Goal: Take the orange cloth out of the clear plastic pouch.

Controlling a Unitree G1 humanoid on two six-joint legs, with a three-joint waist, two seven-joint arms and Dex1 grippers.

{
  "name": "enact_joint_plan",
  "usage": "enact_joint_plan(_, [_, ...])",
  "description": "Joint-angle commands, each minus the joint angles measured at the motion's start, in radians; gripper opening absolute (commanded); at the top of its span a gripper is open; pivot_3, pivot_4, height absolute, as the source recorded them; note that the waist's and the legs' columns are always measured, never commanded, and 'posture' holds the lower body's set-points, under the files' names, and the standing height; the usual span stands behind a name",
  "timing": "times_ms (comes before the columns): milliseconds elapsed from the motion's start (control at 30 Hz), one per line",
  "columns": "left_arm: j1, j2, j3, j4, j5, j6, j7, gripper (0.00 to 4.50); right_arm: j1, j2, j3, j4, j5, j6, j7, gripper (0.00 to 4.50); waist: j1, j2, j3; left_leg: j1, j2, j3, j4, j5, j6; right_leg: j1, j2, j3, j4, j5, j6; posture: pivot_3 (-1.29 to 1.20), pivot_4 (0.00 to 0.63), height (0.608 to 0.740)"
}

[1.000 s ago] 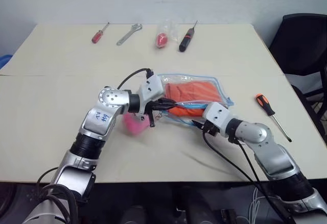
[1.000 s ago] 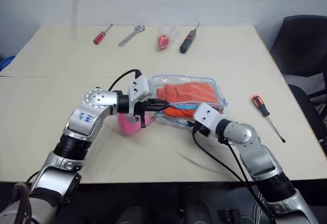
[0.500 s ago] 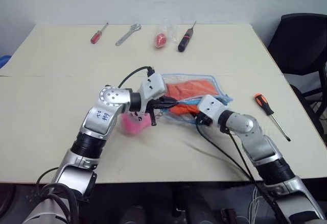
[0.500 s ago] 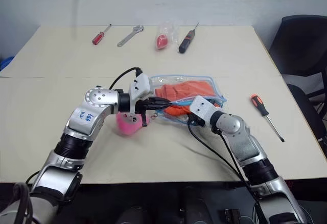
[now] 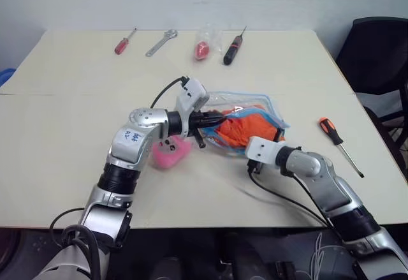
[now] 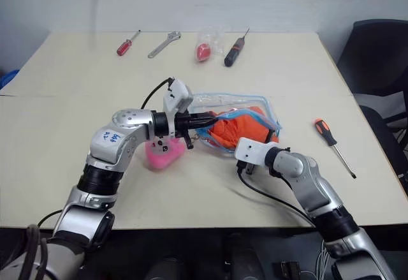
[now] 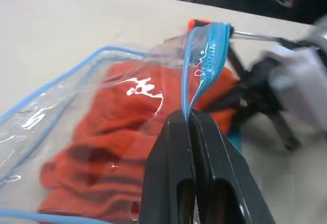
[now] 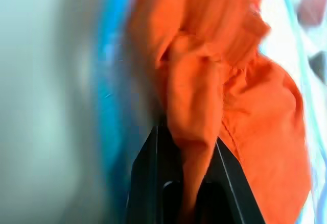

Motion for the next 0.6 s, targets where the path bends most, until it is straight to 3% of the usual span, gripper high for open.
enact_joint_plan(33, [-0.006, 0.044, -0.051, 0.062, 0.111, -0.138, 0.04, 0.0, 0.028, -0.045, -0.095, -0.196, 0.118, 0.007, 0.089, 0.02, -0.002, 0.0, 0.0, 0.0, 0.0, 0.0, 0.0, 0.0, 0.0, 0.0, 0.0, 0.0, 0.0, 0.0, 0.0, 0.0, 0.15, 0.74])
enact_joint_plan(167, [-0.004, 0.087, -0.095, 0.164, 0.208, -0.297, 0.062, 0.0, 0.168, -0.189, -0.183, -0.359, 0.235, -0.041, 0.249, 0.02, 0.003, 0.0, 0.0, 0.001, 0.0, -0.001, 0.0, 0.0, -0.002, -0.001, 0.0, -0.001, -0.001, 0.0, 0.0, 0.0, 0.15, 0.74])
enact_joint_plan(300, [-0.006, 0.114, -0.096, 0.216, 0.242, -0.369, 0.057, 0.0, 0.353, -0.34, -0.303, -0.394, 0.248, -0.097, 0.335, 0.02, 0.015, 0.0, 0.001, 0.0, -0.002, 0.0, 0.0, 0.0, -0.001, 0.001, 0.0, -0.004, -0.005, 0.0, 0.0, 0.0, 0.15, 0.74])
enact_joint_plan(433, [0.053, 0.207, -0.102, 0.138, 0.232, -0.458, -0.066, 0.0, 0.494, -0.36, -0.505, -0.314, 0.207, -0.116, 0.275, 0.02, 0.017, -0.001, 0.001, -0.001, -0.005, 0.0, -0.001, 0.0, 0.0, 0.001, 0.0, -0.001, -0.005, 0.0, 0.001, 0.0, 0.15, 0.74])
enact_joint_plan(600, [0.185, 0.374, -0.109, -0.026, 0.239, -0.521, -0.221, 0.0, 0.481, -0.291, -0.611, -0.181, 0.124, -0.075, 0.09, 0.02, 0.0, -0.001, 0.001, 0.0, 0.001, 0.003, -0.002, 0.0, -0.001, 0.001, 0.001, 0.001, -0.004, 0.0, 0.0, 0.0, 0.15, 0.74])
